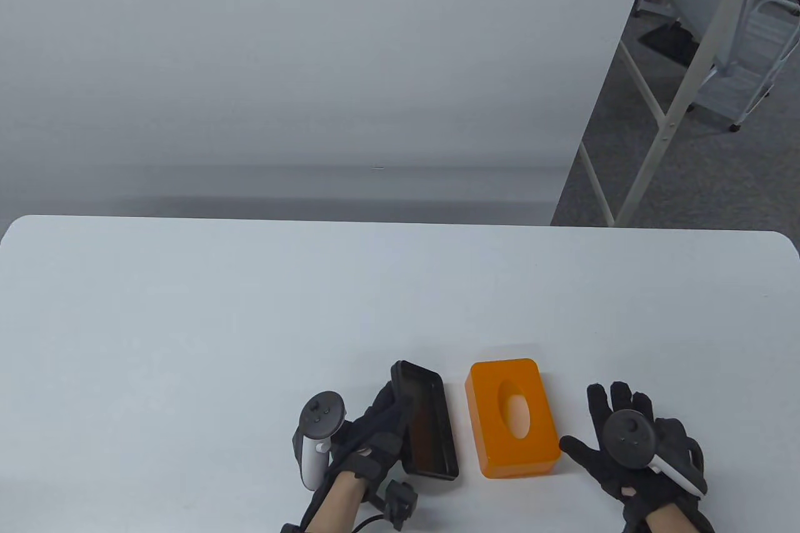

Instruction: Separate tissue box from tissue box base

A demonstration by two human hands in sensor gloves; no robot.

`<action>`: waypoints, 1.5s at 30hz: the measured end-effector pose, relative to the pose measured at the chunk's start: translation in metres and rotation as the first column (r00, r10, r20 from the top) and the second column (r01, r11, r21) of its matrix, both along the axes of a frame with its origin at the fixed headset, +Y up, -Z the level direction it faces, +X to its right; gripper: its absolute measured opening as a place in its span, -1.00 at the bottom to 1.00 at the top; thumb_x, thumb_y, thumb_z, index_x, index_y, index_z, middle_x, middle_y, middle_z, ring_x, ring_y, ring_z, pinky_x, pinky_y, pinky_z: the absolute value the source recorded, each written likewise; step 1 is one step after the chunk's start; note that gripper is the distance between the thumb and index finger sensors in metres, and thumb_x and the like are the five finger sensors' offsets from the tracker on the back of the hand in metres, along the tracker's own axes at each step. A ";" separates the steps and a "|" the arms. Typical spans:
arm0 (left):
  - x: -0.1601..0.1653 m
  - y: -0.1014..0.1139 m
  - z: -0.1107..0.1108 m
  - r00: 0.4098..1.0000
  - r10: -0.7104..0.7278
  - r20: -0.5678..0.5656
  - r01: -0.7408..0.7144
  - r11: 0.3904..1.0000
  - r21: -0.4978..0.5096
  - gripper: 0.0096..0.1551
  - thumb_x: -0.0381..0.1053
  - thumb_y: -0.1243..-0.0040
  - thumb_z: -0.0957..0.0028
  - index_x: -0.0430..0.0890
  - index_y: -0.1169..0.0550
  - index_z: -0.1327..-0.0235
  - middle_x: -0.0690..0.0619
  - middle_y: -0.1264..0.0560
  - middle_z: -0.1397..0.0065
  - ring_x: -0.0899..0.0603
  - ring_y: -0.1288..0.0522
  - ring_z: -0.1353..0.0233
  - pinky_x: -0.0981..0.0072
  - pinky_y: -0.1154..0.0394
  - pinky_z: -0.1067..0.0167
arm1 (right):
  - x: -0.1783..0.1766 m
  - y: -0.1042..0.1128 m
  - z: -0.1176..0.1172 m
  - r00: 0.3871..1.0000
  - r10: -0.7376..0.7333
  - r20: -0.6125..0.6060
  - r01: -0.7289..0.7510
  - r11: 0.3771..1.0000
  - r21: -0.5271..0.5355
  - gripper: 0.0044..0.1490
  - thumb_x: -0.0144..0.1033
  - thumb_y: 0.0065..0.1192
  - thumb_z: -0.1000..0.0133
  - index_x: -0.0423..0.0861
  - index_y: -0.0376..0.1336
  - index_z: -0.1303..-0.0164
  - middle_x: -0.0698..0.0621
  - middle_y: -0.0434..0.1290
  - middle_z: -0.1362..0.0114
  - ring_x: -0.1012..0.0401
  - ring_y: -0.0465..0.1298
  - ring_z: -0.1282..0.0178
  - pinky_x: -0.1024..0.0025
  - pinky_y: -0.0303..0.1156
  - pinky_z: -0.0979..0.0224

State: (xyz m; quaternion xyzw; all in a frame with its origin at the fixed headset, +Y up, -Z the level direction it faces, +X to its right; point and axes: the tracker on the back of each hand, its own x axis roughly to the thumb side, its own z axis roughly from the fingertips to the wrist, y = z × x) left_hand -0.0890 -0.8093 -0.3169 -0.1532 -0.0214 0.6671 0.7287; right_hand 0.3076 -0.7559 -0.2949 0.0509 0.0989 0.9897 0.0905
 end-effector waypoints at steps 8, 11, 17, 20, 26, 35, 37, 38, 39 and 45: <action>0.003 0.003 0.001 0.981 -0.178 -0.076 0.180 0.983 0.029 -0.14 0.17 -0.11 -0.22 -0.33 -0.15 -0.54 -0.32 -0.38 -0.43 -0.32 -0.69 -0.09 0.30 -0.72 0.21 | 0.000 -0.002 0.000 1.000 0.018 0.004 -0.018 0.999 -0.046 0.20 0.46 -0.10 -0.15 -0.18 -0.28 -0.67 -0.48 -0.32 -0.67 -0.54 -0.19 -0.58 -0.63 -0.07 -0.37; 0.001 0.002 0.001 0.955 -0.264 -0.136 0.268 0.963 0.010 -0.15 0.14 -0.18 -0.18 -0.33 -0.21 -0.51 -0.31 -0.43 -0.38 -0.29 -0.72 -0.03 0.34 -0.73 0.27 | 0.000 -0.004 0.001 1.000 0.029 0.003 -0.029 0.998 -0.057 0.19 0.45 -0.10 -0.15 -0.18 -0.28 -0.66 -0.48 -0.32 -0.67 -0.53 -0.19 -0.58 -0.63 -0.07 -0.37; -0.001 0.005 0.000 0.885 -0.420 -0.200 0.434 0.900 0.029 -0.20 0.10 -0.26 -0.13 -0.29 -0.30 -0.48 -0.29 -0.48 -0.34 -0.23 -0.75 0.03 0.38 -0.73 0.33 | 0.001 -0.005 0.002 1.000 0.028 0.004 -0.028 0.997 -0.066 0.18 0.44 -0.10 -0.16 -0.18 -0.28 -0.66 -0.48 -0.33 -0.67 -0.53 -0.19 -0.58 -0.62 -0.06 -0.37; 0.002 0.009 0.000 0.849 -0.494 -0.189 0.516 0.851 0.095 -0.20 0.11 -0.25 -0.13 -0.29 -0.28 -0.49 -0.29 -0.46 -0.36 -0.30 -0.71 -0.06 0.33 -0.75 0.25 | 0.000 -0.006 0.003 0.999 0.038 -0.003 -0.038 0.997 -0.074 0.18 0.44 -0.11 -0.16 -0.18 -0.28 -0.66 -0.48 -0.33 -0.67 -0.53 -0.19 -0.58 -0.62 -0.06 -0.37; 0.002 0.018 0.004 0.812 -0.551 -0.190 0.580 0.798 0.163 -0.16 0.13 -0.23 -0.14 -0.33 -0.26 -0.50 -0.33 -0.42 -0.39 -0.44 -0.64 -0.14 0.18 -0.71 0.15 | -0.002 -0.009 0.004 0.999 0.047 -0.018 -0.049 0.995 -0.088 0.18 0.43 -0.11 -0.17 -0.18 -0.28 -0.66 -0.48 -0.33 -0.66 -0.53 -0.19 -0.57 -0.64 -0.05 -0.35; 0.001 0.066 0.018 0.657 -0.724 -0.209 0.730 0.542 0.416 -0.08 0.25 -0.17 -0.16 -0.31 -0.22 -0.54 -0.35 -0.33 -0.47 -0.46 -0.56 -0.25 0.02 -0.68 0.06 | -0.006 -0.002 0.007 0.998 0.035 -0.045 -0.038 0.997 -0.068 0.17 0.43 -0.11 -0.17 -0.18 -0.28 -0.66 -0.48 -0.34 -0.66 -0.53 -0.19 -0.57 -0.66 -0.05 -0.33; 0.000 0.073 0.021 0.641 -0.756 -0.133 0.722 0.535 0.438 0.00 0.33 -0.16 -0.16 -0.31 -0.18 -0.58 -0.42 -0.18 -0.54 -0.58 -0.39 -0.37 -0.24 -0.57 -0.05 | -0.007 -0.001 0.008 0.998 0.021 -0.053 -0.025 0.997 -0.069 0.17 0.43 -0.11 -0.17 -0.18 -0.28 -0.66 -0.48 -0.34 -0.66 -0.53 -0.19 -0.57 -0.66 -0.05 -0.32; -0.002 0.076 0.024 0.619 -0.776 -0.124 0.736 0.518 0.436 0.05 0.37 -0.15 -0.15 -0.32 -0.15 -0.59 -0.43 -0.13 -0.57 -0.62 -0.31 -0.42 -0.33 -0.51 -0.09 | -0.008 0.000 0.008 0.998 0.010 -0.054 -0.014 0.997 -0.072 0.18 0.43 -0.11 -0.17 -0.19 -0.28 -0.66 -0.49 -0.34 -0.66 -0.53 -0.19 -0.57 -0.67 -0.05 -0.32; -0.003 0.078 0.025 0.602 -0.790 -0.114 0.740 0.499 0.450 0.09 0.41 -0.14 -0.14 -0.32 -0.13 -0.60 -0.44 -0.09 -0.58 -0.64 -0.25 -0.45 -0.40 -0.45 -0.12 | -0.009 0.000 0.009 0.998 0.005 -0.057 -0.009 0.997 -0.072 0.18 0.43 -0.11 -0.17 -0.19 -0.28 -0.66 -0.49 -0.34 -0.66 -0.53 -0.20 -0.57 -0.67 -0.05 -0.32; -0.011 0.079 0.031 0.453 -0.891 -0.036 0.792 0.384 0.476 0.32 0.61 0.03 -0.07 -0.36 -0.01 -0.66 -0.47 0.12 -0.64 -0.69 0.13 -0.56 -0.73 0.11 -0.18 | -0.019 0.005 0.013 0.994 -0.003 -0.109 -0.003 0.999 -0.052 0.17 0.42 -0.11 -0.17 -0.19 -0.26 -0.66 -0.49 -0.32 -0.66 -0.53 -0.18 -0.57 -0.65 -0.05 -0.33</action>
